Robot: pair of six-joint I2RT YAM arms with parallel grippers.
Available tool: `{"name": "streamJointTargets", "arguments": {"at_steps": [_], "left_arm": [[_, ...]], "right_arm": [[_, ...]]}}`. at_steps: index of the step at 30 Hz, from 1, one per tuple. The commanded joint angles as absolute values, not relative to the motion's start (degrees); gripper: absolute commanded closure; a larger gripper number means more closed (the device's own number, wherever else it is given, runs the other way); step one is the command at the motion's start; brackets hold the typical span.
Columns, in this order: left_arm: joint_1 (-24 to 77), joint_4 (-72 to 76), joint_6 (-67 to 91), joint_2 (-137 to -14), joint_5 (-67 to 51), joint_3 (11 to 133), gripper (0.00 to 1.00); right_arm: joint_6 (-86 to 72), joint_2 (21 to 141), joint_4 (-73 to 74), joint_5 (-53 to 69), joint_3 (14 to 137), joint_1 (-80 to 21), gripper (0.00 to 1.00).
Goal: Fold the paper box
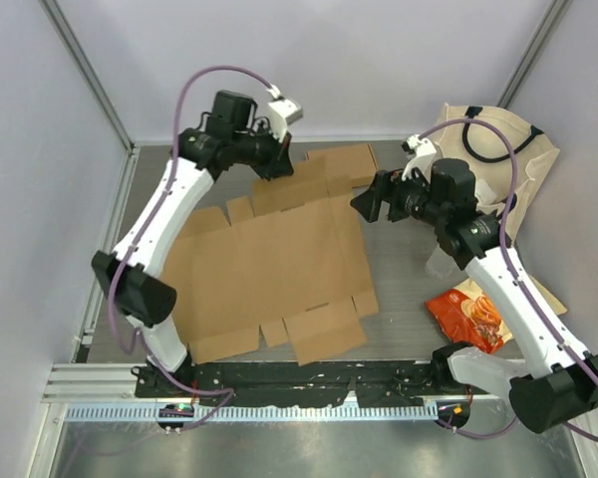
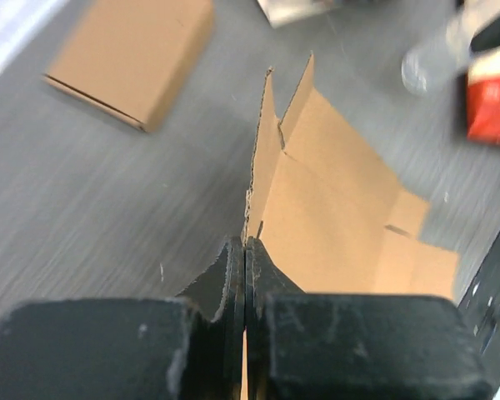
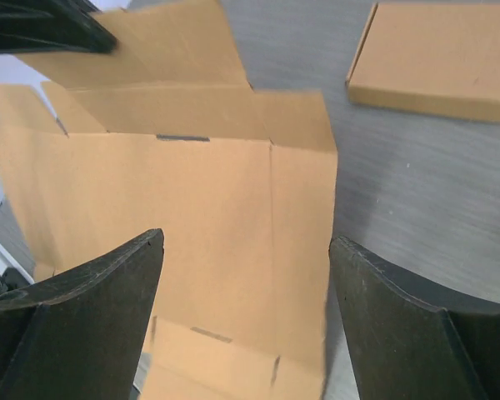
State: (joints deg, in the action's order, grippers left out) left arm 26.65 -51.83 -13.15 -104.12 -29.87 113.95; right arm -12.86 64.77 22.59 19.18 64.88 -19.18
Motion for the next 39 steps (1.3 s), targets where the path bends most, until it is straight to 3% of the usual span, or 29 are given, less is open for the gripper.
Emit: {"name": "streamJointTargets", "arguments": {"at_steps": [1, 7, 15, 19, 20, 21, 23, 25, 26, 29, 30, 32, 36, 39], "left_arm": [[25.3, -44.4, 2.5, -95.8, -22.4, 113.9, 1.0], [22.9, -37.7, 4.2, -85.7, -28.6, 106.8, 1.0], [17.2, -33.1, 7.2, -78.8, -38.8, 102.7, 1.0], [14.6, -27.4, 11.6, -76.9, -43.3, 100.7, 1.0], [13.5, -26.6, 12.6, -76.7, -43.9, 100.6, 1.0], [13.0, -25.9, 13.7, -76.6, -45.1, 100.6, 1.0], [11.3, -19.3, 19.6, -75.7, -47.3, 99.0, 1.0], [10.5, -9.3, 25.9, -74.7, -47.0, 95.0, 1.0], [9.6, -7.2, 32.1, -73.9, -45.5, 94.0, 1.0], [9.1, -12.3, 36.9, -73.4, -34.9, 93.2, 0.61], [9.1, -15.4, 34.5, -73.0, -31.3, 93.7, 0.44], [9.1, -20.6, 31.9, -71.9, -21.8, 94.7, 0.33], [9.1, -19.0, 28.6, -68.1, -20.4, 96.3, 0.29], [9.7, -14.3, 30.2, -67.6, -23.1, 95.8, 0.31]], "right_arm": [[-13.8, 63.7, 19.2, 17.7, 62.8, -19.4, 0.15], [-6.7, 62.0, 13.5, 23.0, 57.7, -18.1, 0.18], [-2.8, 70.0, 7.2, 43.5, 60.8, -13.0, 0.23], [-5.8, 75.2, 2.5, 51.5, 66.2, -13.0, 0.32], [-6.6, 75.8, 1.2, 52.0, 66.7, -13.0, 0.36], [-8.2, 77.1, 0.4, 52.5, 68.8, -13.0, 0.47], [-11.8, 78.7, -2.4, 54.2, 70.9, -13.0, 0.6], [-19.7, 81.1, -7.5, 58.1, 74.4, -13.0, 0.94], [-22.3, 81.8, -7.9, 57.6, 75.8, -13.0, 0.99], [-22.2, 84.0, 2.1, 54.3, 84.9, -12.9, 0.99], [-21.0, 85.2, 10.8, 54.4, 90.9, -12.9, 0.99], [-13.5, 90.9, 22.0, 54.0, 98.2, -12.9, 0.99], [-0.6, 99.9, 49.3, 50.6, 114.2, -13.2, 0.99], [3.9, 101.0, 51.3, 49.3, 113.3, -13.2, 0.99]]}}
